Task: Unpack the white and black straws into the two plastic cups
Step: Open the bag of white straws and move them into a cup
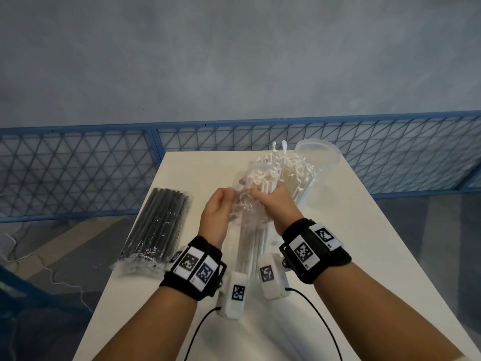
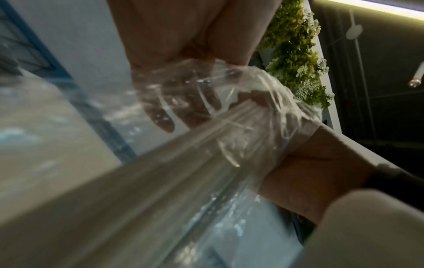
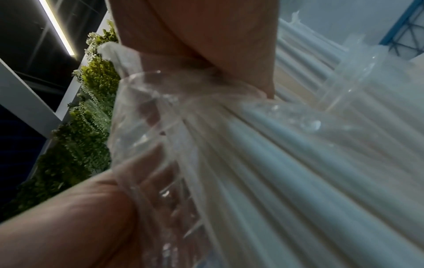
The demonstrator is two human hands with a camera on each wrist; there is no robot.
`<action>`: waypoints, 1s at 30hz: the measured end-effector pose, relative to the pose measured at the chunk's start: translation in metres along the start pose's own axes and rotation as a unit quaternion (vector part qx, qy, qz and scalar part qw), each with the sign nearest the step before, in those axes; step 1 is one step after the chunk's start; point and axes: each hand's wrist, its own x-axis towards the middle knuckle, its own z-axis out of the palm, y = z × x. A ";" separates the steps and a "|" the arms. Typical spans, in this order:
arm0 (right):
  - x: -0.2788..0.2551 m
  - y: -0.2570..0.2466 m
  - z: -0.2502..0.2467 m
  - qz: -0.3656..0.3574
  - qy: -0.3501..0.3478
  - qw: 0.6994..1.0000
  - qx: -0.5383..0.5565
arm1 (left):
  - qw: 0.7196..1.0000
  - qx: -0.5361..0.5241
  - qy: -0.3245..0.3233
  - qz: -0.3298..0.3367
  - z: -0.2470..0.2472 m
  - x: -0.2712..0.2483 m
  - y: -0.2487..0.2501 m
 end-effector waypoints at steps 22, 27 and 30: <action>0.004 -0.037 -0.023 -0.054 -0.056 0.985 0.155 | 0.985 0.109 -0.131 -0.033 -0.014 -0.008 -0.018; -0.004 -0.013 -0.008 -0.033 -0.029 0.996 0.074 | 0.977 0.145 -0.154 -0.042 -0.014 -0.008 -0.024; 0.002 -0.020 -0.011 -0.024 0.056 0.992 0.108 | 0.974 0.134 -0.162 -0.089 -0.021 -0.007 -0.039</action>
